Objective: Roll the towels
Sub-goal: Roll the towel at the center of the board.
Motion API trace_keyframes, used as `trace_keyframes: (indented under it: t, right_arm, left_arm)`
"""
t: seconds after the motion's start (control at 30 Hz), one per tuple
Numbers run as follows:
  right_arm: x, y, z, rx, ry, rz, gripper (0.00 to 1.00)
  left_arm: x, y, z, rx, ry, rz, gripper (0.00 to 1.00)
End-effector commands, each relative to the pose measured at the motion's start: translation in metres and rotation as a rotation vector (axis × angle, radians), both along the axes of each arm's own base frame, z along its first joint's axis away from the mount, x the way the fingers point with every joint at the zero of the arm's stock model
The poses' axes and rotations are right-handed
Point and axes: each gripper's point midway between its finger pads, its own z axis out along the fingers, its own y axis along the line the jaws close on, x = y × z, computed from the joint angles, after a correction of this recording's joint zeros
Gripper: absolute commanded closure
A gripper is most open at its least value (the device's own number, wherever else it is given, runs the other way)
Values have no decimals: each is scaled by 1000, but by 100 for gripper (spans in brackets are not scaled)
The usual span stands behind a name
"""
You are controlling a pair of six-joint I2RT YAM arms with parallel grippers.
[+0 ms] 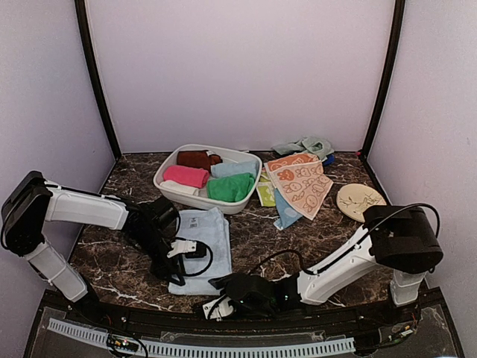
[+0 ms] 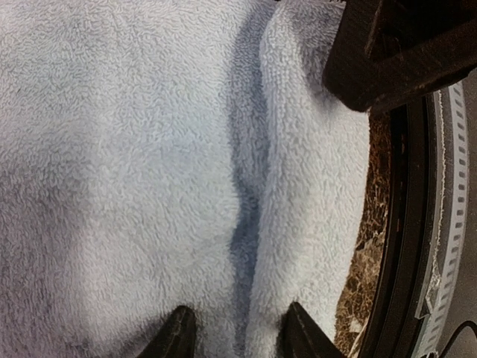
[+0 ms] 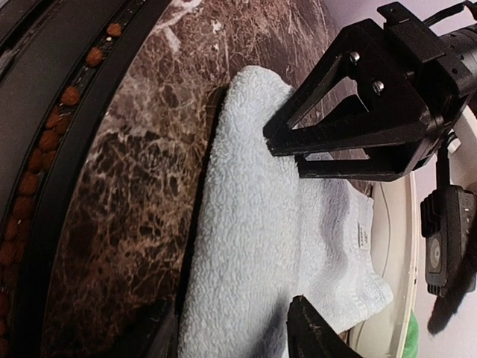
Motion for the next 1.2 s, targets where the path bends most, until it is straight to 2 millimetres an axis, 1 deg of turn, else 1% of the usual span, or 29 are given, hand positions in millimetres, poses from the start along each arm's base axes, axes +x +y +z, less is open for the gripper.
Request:
trace_keyframes:
  t: [0.0,0.1,0.13,0.17,0.2,0.23,0.27,0.3,0.4,0.47,0.6,0.67,0.73,0.87,0.97,1.07,1.1,1.17]
  right_arm:
    - [9,12,-9,19,-23,-52,54]
    - [20,16,-14,13,56,-133,63]
    - [21,17,-15,7,101,-155,66]
    - [22,20,-14,6,159,-173,72]
    - [22,19,-15,-11,225,-193,79]
    - [22,22,-11,-14,297,-199,84]
    - [21,20,-12,-32,368,-211,88]
    - [21,24,-5,-25,429,-216,92]
    - [14,23,2,-18,591,-210,100]
    - [10,22,5,-21,721,-217,100]
    - [0,19,8,-40,1014,-246,100]
    - [-2,18,7,-41,1136,-260,100]
    - [0,18,5,-39,1239,-287,100]
    - [6,23,6,-32,1431,-330,100]
    - [12,28,6,-47,1571,-372,100]
    - [17,32,8,-54,1678,-390,100]
    - [17,33,10,-49,1707,-389,100]
    - [20,34,13,-26,1762,-388,100]
  left_arm:
    - [-1,24,-23,123,-10,14,56]
    - [0,28,-18,113,-24,22,49]
    - [0,29,-14,96,-31,23,45]
    - [3,31,-10,71,-41,33,41]
    - [10,34,-5,38,-60,64,36]
    - [14,37,0,12,-74,85,35]
    - [18,40,6,-14,-88,105,34]
    - [23,44,12,-32,-107,126,33]
    - [31,49,24,-59,-169,143,28]
    - [36,52,33,-67,-219,138,26]
    - [40,59,41,-55,-293,121,26]
    - [37,60,45,-62,-311,100,26]
    - [29,60,50,-82,-304,77,26]
    - [20,57,59,-115,-286,59,27]
    - [12,53,68,-152,-253,36,27]
    - [2,42,78,-199,-206,11,28]
    - [-1,38,79,-201,-200,-6,29]
    - [-6,29,73,-187,-193,-41,30]
